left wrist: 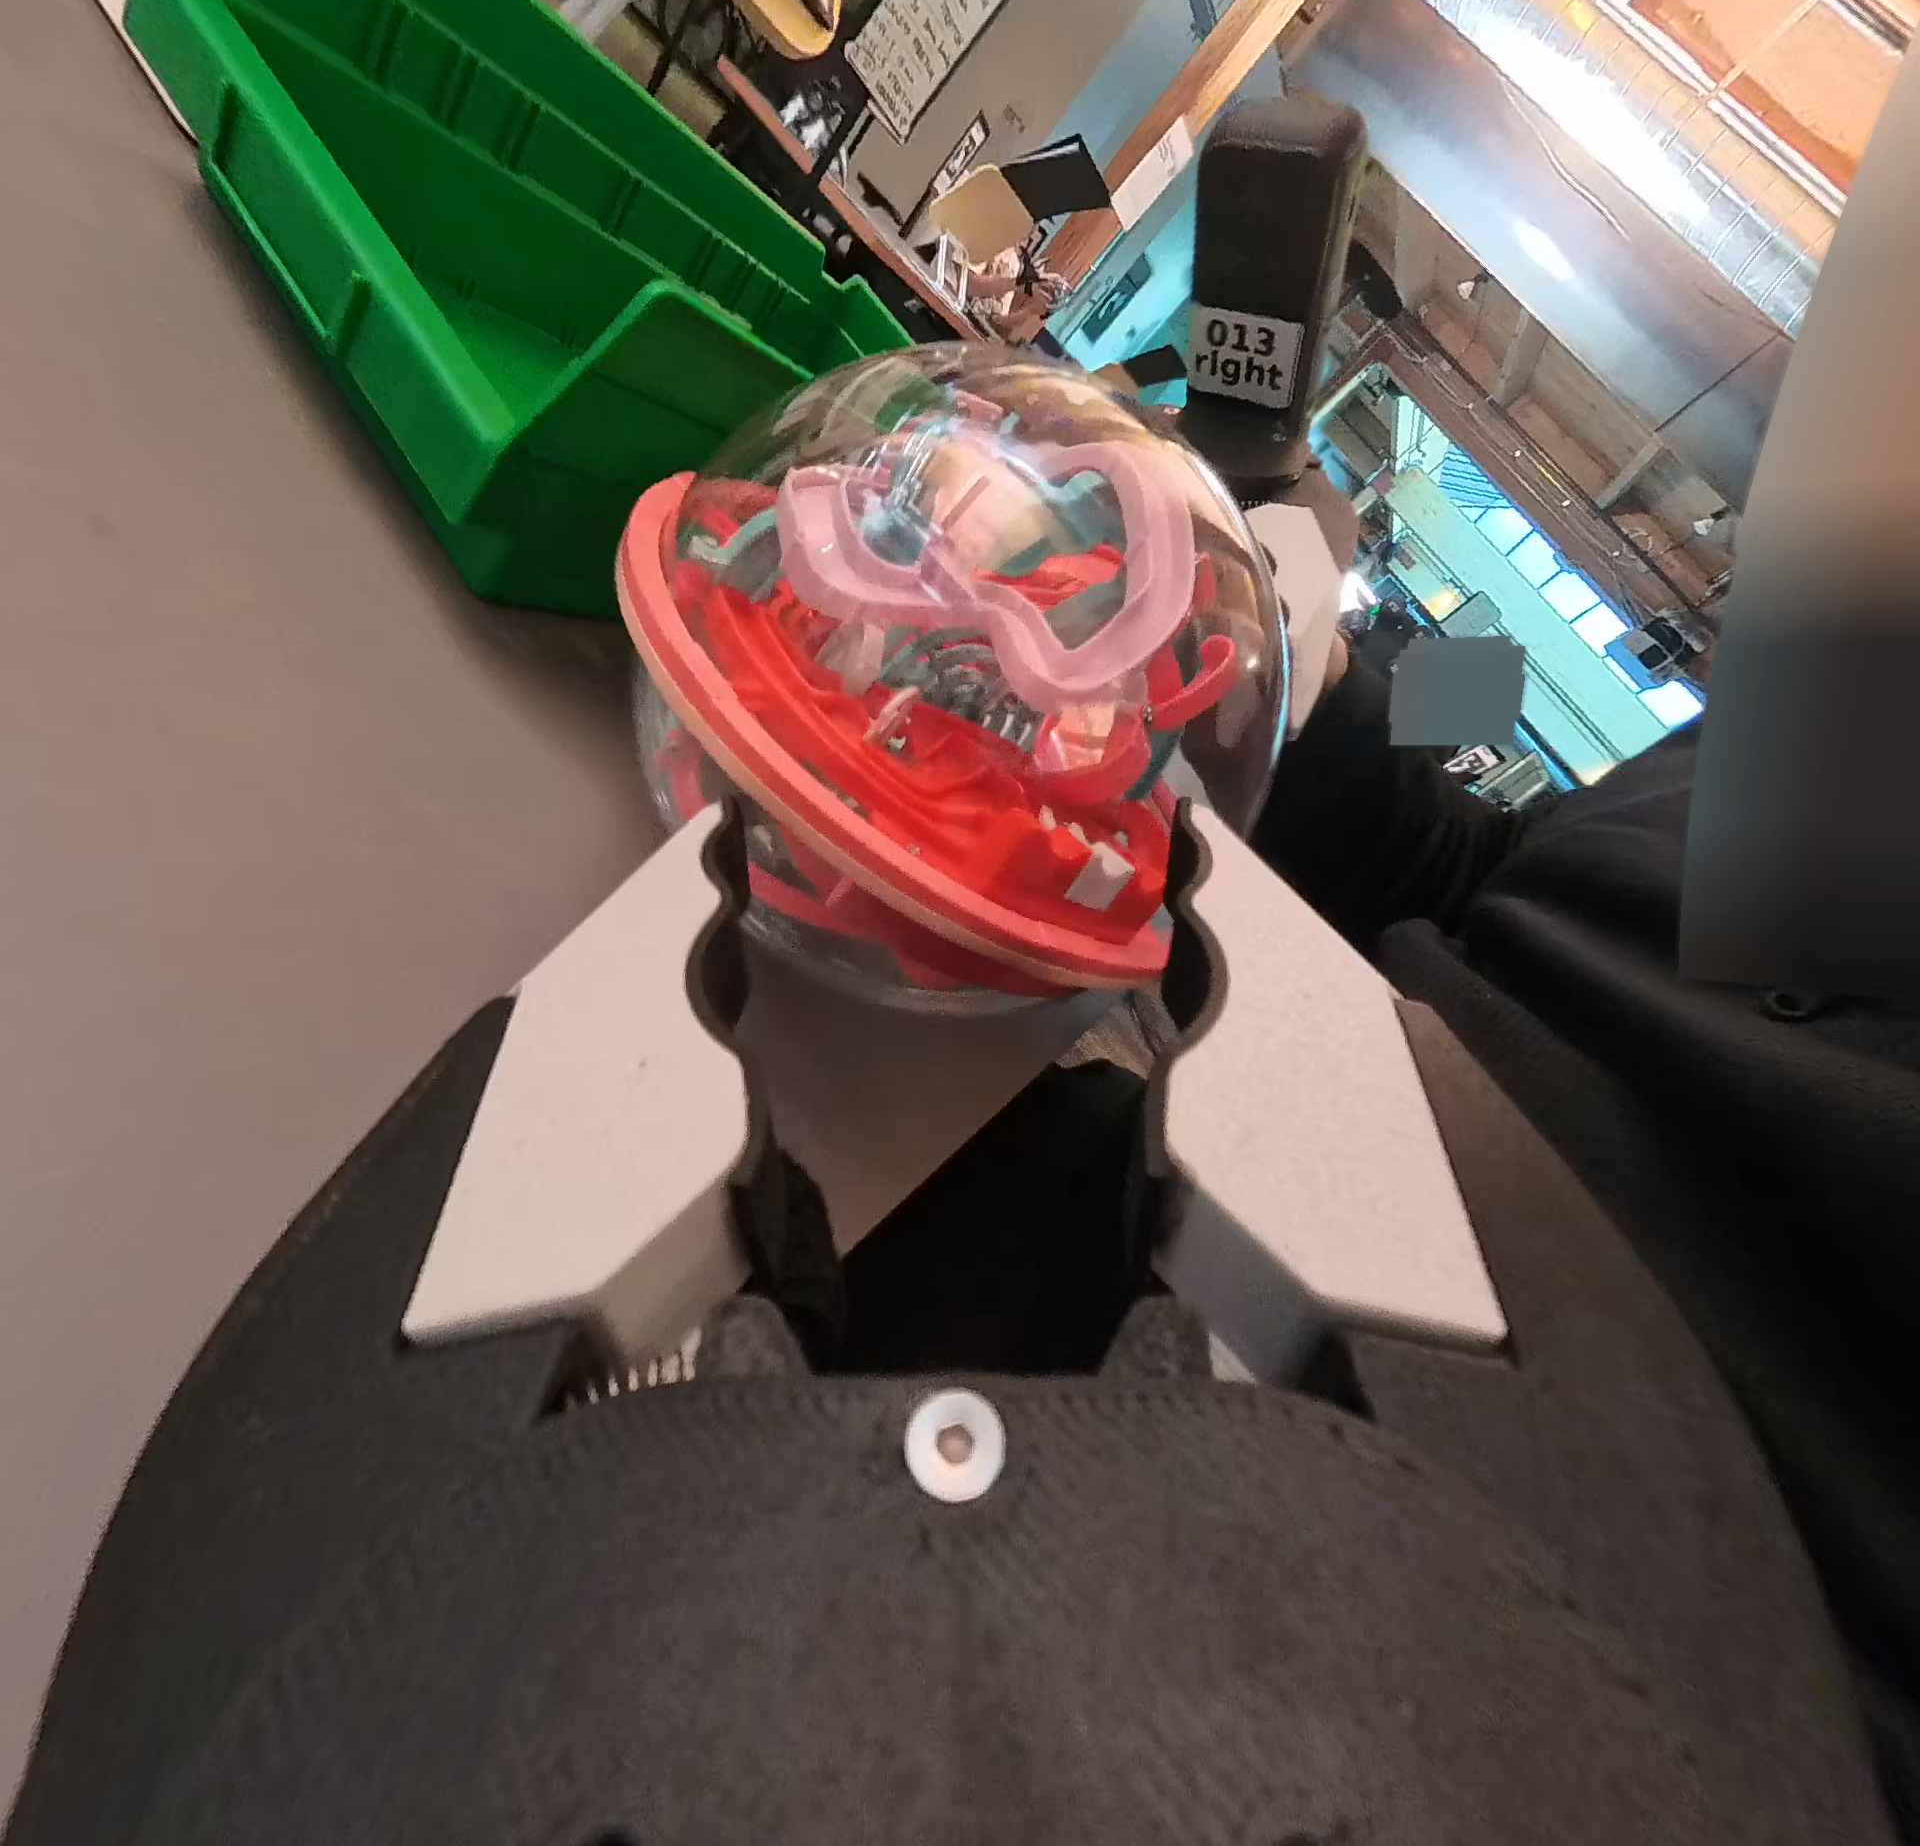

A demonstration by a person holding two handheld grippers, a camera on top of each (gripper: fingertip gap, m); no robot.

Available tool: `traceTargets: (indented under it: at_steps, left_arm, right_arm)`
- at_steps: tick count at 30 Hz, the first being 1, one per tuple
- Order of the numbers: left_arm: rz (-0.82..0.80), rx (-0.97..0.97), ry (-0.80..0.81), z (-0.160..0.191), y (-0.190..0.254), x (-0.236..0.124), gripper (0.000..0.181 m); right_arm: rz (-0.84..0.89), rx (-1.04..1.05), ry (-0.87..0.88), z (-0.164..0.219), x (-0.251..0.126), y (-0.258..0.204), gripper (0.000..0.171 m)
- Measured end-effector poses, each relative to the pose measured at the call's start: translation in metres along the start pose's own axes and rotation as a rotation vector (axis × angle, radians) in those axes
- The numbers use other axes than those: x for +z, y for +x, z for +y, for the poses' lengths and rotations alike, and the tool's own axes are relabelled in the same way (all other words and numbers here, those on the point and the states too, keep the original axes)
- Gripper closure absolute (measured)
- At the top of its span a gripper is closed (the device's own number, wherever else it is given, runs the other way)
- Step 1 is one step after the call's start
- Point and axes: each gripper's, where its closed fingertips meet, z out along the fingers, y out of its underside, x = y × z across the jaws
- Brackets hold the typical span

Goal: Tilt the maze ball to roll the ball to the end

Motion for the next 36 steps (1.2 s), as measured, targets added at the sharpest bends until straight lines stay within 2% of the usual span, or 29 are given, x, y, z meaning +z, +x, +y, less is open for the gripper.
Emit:
traceTargets:
  at_steps: [10,16,20,21,24,27,29,33,36]
  left_arm:
    - [0.062,-0.106,-0.027,0.013,-0.002,0.002,0.104]
    - [0.081,-0.157,-0.015,0.011,-0.007,-0.001,0.106]
    - [0.031,-0.077,-0.025,0.009,-0.007,-0.005,0.105]
    - [0.013,-0.026,-0.047,0.011,-0.006,-0.006,0.103]
    - [-0.052,0.194,-0.138,0.019,0.001,-0.006,0.079]
    - [-0.194,0.405,-0.235,0.028,-0.006,-0.004,0.075]
    - [-0.257,0.468,-0.271,0.029,-0.012,-0.003,0.075]
    - [-0.238,0.405,-0.273,0.03,-0.015,-0.005,0.077]
    - [-0.173,0.261,-0.251,0.036,-0.016,-0.005,0.078]
  right_arm:
    - [0.034,-0.039,0.038,-0.008,-0.001,-0.001,0.019]
    - [0.047,-0.004,-0.008,-0.013,0.004,0.002,0.02]
    - [0.035,0.012,-0.041,-0.012,0.006,0.001,0.019]
    - [0.03,0.015,-0.045,-0.012,0.007,0.001,0.019]
    - [0.017,0.022,-0.057,-0.011,0.01,0.0,0.019]
    - [0.009,0.029,-0.058,-0.013,0.013,0.0,0.019]
    - [0.016,0.028,-0.071,-0.014,0.014,0.001,0.019]
    - [0.008,0.054,-0.074,-0.02,0.015,0.001,0.022]
    - [-0.019,0.042,-0.075,-0.026,0.018,-0.002,0.018]
